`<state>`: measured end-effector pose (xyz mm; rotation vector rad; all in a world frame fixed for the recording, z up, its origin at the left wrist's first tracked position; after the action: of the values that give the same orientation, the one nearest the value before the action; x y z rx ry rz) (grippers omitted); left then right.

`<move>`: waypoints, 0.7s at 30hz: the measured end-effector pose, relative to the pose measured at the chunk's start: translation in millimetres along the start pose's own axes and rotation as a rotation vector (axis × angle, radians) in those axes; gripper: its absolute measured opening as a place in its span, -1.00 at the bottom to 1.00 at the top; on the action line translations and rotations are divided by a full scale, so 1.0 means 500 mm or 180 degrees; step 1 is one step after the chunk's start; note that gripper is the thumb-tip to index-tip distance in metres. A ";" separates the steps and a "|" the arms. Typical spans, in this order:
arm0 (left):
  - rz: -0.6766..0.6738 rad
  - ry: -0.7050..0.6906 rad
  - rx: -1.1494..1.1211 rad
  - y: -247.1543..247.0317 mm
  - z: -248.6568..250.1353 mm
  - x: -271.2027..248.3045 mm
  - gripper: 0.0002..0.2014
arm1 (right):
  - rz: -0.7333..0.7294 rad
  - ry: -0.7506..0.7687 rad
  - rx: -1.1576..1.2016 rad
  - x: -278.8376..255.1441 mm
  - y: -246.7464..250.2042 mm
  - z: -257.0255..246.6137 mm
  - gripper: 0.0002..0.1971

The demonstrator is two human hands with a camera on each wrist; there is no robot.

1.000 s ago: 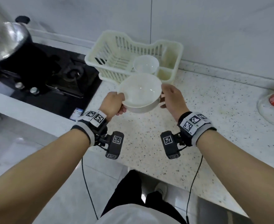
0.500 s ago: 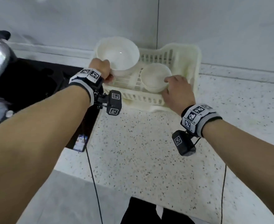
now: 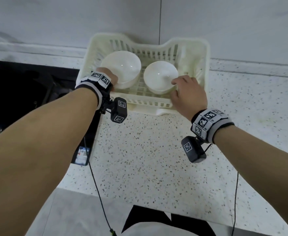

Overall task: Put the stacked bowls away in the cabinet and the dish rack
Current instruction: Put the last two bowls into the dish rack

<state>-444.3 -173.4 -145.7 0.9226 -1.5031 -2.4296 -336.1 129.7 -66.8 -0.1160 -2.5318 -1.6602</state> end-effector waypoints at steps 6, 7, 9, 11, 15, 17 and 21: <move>0.0858 -0.0298 0.0627 0.095 0.021 -0.160 -0.34 | -0.0143 -0.0086 0.0002 -0.001 0.003 0.000 -0.63; 0.1050 -0.0503 0.0723 0.107 0.036 -0.190 -0.35 | -0.0171 -0.0107 0.0061 -0.001 0.005 0.000 -0.63; 0.1311 -0.1144 0.0806 0.105 0.072 -0.240 -0.38 | -0.0169 -0.0179 0.0254 -0.005 0.015 -0.001 -0.62; 0.1317 -0.1986 0.0546 0.084 0.131 -0.319 -0.47 | -0.0037 -0.0258 0.0462 -0.013 0.037 -0.002 -0.62; 0.1142 -0.3154 0.0015 -0.004 0.230 -0.478 -0.51 | 0.0524 -0.0399 0.0821 -0.076 0.096 0.031 -0.62; 0.0939 -0.3412 -0.0132 -0.063 0.258 -0.544 -0.47 | 0.0909 -0.0660 0.0980 -0.140 0.130 0.084 -0.62; 0.0456 -0.3920 -0.0227 -0.185 0.284 -0.677 -0.47 | 0.1202 -0.1178 0.1013 -0.296 0.180 0.199 -0.61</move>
<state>-235.1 122.1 -35.9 -0.8897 -1.5520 -2.9821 -183.3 256.3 -44.0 -0.8819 -2.7606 -1.1660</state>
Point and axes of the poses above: each hand's wrist, its own x-axis towards the middle knuckle, its own y-axis out of the back of the hand, z = x × y, the point moved 9 cm from there along x, towards the middle knuckle, and after that the axes turned 9 degrees about z, right-handed, at the moved point
